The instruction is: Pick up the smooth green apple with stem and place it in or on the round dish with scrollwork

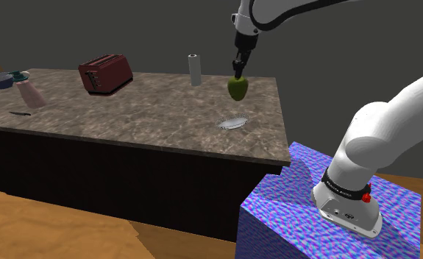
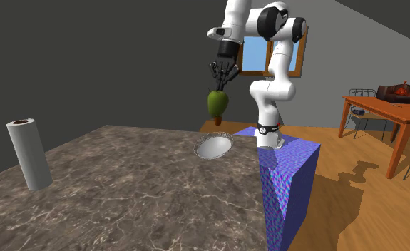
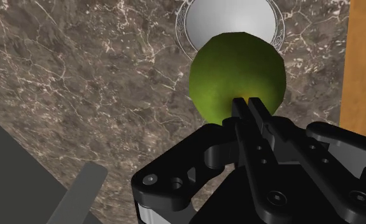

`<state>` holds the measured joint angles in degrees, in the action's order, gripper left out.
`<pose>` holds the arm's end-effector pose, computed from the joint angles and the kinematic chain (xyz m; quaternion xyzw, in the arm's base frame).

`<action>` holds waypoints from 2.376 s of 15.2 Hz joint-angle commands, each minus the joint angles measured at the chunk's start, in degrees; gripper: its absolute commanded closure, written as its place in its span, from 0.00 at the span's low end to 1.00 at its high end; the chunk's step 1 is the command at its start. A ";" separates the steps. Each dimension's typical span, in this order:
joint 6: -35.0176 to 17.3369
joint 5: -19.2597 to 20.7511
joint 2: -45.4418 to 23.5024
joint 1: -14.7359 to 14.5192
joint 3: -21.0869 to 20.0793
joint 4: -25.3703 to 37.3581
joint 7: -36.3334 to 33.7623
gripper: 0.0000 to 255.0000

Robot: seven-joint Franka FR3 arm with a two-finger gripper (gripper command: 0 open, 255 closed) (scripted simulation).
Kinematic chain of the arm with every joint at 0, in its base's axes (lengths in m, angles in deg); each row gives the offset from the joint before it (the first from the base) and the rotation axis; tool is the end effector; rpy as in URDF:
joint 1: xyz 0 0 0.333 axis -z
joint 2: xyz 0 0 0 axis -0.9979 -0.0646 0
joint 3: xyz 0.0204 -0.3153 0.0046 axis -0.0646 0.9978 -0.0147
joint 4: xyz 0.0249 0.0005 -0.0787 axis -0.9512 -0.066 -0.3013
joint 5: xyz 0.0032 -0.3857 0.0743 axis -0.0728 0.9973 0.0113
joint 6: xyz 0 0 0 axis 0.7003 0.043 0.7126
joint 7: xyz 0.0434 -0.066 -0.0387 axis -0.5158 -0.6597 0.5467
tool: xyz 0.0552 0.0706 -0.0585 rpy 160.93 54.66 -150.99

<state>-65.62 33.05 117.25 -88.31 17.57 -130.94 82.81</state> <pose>0.4268 0.0099 0.5513 0.9836 0.1320 0.1120 0.0511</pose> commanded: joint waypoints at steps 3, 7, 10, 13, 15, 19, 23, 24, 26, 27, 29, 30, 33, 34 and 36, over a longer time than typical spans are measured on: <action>-3.11 0.13 -0.13 0.01 -0.06 -2.96 -0.37 1.00; -6.29 0.31 -0.61 0.07 -0.05 -5.67 -0.65 1.00; -8.72 0.46 -1.12 0.13 -0.05 -7.59 -0.87 1.00; -11.19 0.63 -1.77 0.20 -0.05 -9.42 -1.10 1.00; -12.86 0.76 -2.28 0.25 -0.06 -10.58 -1.27 1.00; -16.37 1.05 -3.54 0.38 -0.08 -12.84 -1.64 1.00; -16.37 1.05 -3.54 0.38 -0.08 -12.84 -1.64 1.00; -16.37 1.05 -3.54 0.38 -0.08 -12.84 -1.64 1.00; -16.37 1.05 -3.54 0.38 -0.08 -12.84 -1.64 1.00; -16.37 1.05 -3.54 0.38 -0.08 -12.84 -1.64 1.00; -16.37 1.05 -3.54 0.38 -0.08 -12.84 -1.64 0.00; -16.37 1.05 -3.54 0.38 -0.08 -12.84 -1.64 0.00; -16.37 1.05 -3.54 0.38 -0.08 -12.84 -1.64 0.00; -14.19 0.85 -2.19 0.25 -0.15 -12.02 -1.53 0.00; -9.88 0.50 0.23 0.01 -0.32 -10.13 -1.35 0.00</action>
<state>-77.56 33.71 116.60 -88.20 17.29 -142.15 81.31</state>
